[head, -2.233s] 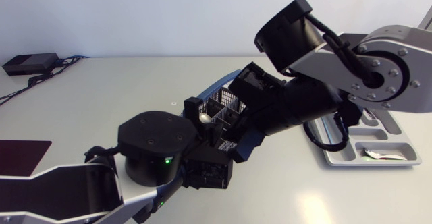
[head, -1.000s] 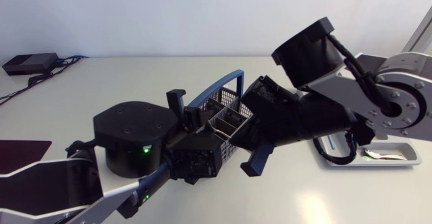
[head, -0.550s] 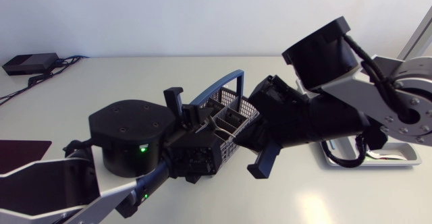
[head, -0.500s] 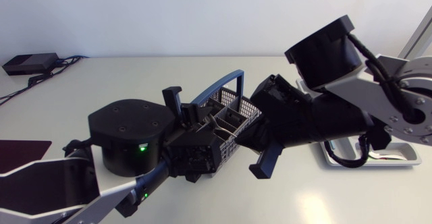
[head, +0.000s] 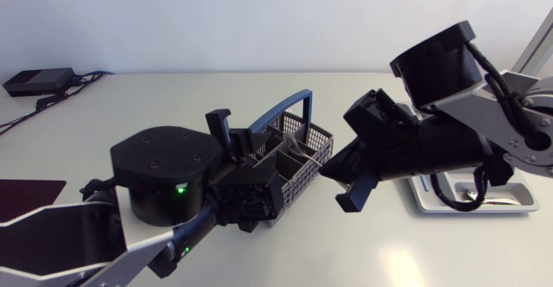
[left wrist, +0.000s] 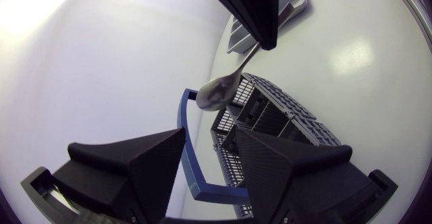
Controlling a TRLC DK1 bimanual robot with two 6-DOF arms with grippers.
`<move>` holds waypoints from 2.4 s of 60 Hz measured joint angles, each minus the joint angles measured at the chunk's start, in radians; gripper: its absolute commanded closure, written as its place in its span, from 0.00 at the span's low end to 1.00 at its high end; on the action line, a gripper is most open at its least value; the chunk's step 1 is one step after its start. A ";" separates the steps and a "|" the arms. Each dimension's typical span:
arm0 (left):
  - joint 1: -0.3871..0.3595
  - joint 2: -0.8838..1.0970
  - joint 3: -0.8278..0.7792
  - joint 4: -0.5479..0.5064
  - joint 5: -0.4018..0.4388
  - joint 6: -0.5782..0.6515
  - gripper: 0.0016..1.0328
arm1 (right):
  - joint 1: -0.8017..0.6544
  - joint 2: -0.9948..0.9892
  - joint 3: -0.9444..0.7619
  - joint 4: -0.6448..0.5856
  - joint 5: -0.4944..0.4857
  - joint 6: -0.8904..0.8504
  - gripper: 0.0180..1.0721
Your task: Sort the cutlery from the basket into the organizer compartments.
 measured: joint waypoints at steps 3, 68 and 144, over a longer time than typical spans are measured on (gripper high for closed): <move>0.001 0.000 0.000 -0.002 0.000 -0.011 0.48 | -0.020 -0.024 -0.021 -0.001 0.002 -0.007 0.94; 0.145 -0.080 0.190 -0.489 0.148 -0.306 0.47 | -1.177 0.205 -0.103 -0.133 -0.423 -1.231 0.95; 0.131 -0.096 0.215 -0.534 0.151 -0.359 0.47 | -1.489 0.647 0.159 0.005 -0.253 -1.889 0.94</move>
